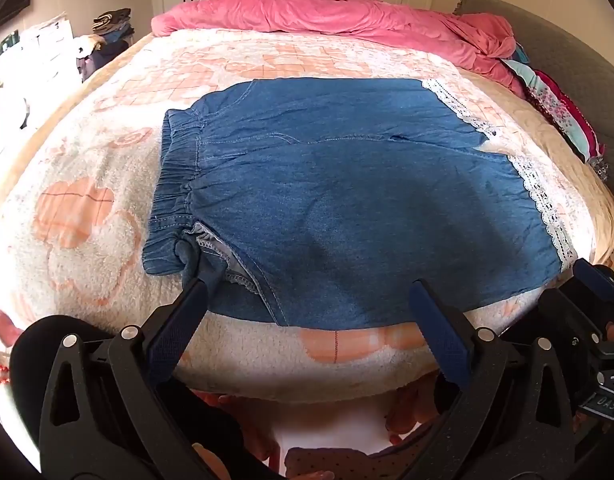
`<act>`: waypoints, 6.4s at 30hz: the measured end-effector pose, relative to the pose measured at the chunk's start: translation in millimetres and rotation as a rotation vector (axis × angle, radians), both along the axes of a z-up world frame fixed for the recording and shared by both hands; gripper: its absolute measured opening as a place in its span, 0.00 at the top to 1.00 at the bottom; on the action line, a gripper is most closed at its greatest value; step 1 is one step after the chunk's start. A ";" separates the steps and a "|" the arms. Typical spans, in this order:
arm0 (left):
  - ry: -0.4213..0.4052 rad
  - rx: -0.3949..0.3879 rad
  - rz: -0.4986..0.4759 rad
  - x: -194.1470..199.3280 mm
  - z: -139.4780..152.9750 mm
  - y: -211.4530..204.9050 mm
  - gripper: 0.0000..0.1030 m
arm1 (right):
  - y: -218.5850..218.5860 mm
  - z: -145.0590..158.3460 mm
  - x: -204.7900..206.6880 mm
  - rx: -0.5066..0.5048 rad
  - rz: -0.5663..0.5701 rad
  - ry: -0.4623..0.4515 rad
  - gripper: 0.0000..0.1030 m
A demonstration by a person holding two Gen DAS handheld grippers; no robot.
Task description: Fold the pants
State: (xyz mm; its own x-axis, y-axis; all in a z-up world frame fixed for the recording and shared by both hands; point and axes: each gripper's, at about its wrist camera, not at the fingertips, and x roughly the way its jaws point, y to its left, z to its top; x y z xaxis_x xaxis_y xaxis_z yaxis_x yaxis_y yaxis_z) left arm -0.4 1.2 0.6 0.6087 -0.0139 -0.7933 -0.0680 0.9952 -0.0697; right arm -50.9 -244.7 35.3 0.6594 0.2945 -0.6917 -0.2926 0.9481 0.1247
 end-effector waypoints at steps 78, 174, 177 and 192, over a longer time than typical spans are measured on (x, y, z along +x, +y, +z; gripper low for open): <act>0.009 -0.028 0.050 57.9 18.1 46.7 0.09 | 31.0 20.6 86.6 -0.030 0.111 -0.001 0.04; -0.299 0.032 0.036 60.7 36.0 116.2 0.75 | 114.7 40.5 129.5 -0.016 0.644 -0.140 0.88; -0.301 0.002 0.035 39.1 32.6 111.6 0.75 | 106.9 31.6 108.8 -0.024 0.658 -0.137 0.88; -0.317 0.028 -0.014 20.0 33.3 91.5 0.75 | 157.3 11.9 115.5 -0.420 0.763 -0.329 0.41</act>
